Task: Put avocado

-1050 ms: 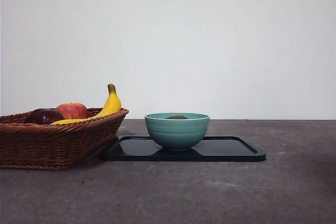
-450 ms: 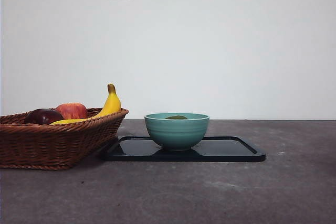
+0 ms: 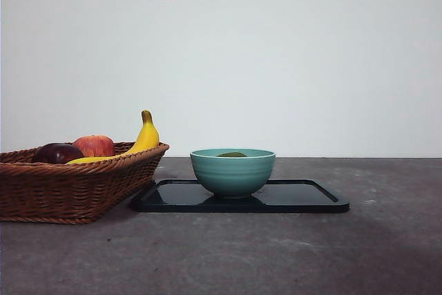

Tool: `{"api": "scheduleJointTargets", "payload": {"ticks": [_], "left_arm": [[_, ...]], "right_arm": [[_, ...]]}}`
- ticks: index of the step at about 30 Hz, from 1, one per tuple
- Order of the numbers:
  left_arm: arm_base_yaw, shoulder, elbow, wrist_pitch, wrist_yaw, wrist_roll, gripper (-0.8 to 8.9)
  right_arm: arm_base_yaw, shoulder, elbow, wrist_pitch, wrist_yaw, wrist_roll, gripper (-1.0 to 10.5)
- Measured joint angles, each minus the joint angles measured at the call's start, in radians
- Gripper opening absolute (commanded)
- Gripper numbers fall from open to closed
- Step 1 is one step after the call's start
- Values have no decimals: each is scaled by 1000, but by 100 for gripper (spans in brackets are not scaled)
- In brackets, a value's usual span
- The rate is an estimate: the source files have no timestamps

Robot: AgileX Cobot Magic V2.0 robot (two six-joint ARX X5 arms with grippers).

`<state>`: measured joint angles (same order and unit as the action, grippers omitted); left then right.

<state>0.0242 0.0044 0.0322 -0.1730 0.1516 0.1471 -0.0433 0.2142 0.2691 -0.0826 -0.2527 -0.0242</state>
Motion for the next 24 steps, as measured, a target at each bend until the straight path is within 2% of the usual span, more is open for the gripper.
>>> {"api": "scheduleJointTargets", "payload": {"ticks": [8,12,24], "left_arm": [[0,0,0,0,0,0,9],[0,0,0,0,0,0,9],[0,0,0,0,0,0,9]], "right_arm": [[-28,-152,-196,42,72,-3,7],[-29,-188,-249,47,76,-4,7],[-29,-207,-252,-80,99,-5,7]]}}
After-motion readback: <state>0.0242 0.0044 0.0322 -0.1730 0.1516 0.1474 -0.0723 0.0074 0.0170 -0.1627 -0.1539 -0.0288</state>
